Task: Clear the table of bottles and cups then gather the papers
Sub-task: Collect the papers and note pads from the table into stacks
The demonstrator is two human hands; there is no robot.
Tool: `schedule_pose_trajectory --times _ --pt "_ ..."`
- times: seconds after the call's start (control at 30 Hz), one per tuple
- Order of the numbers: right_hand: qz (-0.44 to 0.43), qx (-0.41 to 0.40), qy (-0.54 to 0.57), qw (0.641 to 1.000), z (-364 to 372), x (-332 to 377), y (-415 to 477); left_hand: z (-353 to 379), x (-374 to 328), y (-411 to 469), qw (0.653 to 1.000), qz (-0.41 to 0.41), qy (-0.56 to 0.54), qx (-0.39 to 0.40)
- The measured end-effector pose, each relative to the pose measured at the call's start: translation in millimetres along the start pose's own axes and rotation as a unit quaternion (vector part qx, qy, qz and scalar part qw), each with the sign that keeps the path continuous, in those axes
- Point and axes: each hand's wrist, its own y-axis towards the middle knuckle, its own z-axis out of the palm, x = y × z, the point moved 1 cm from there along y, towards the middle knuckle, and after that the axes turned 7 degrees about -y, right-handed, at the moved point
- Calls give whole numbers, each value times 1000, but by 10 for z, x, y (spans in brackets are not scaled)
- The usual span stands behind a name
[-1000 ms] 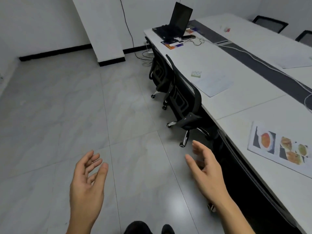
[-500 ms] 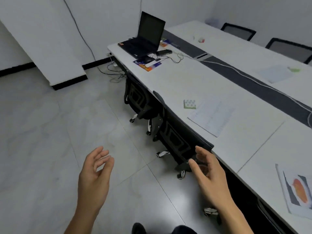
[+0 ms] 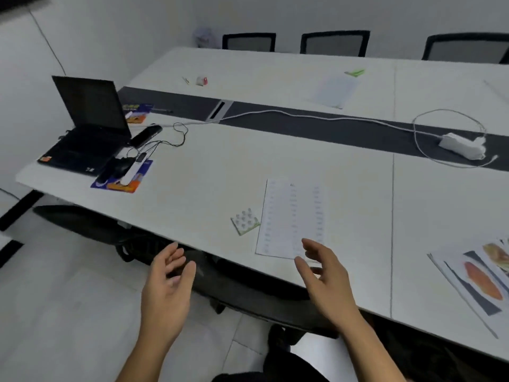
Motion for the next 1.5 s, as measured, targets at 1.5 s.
schedule_pose_trajectory --times 1.5 --pt "420 -161 106 887 1329 -657 1220 1437 1560 2522 949 -132 166 234"
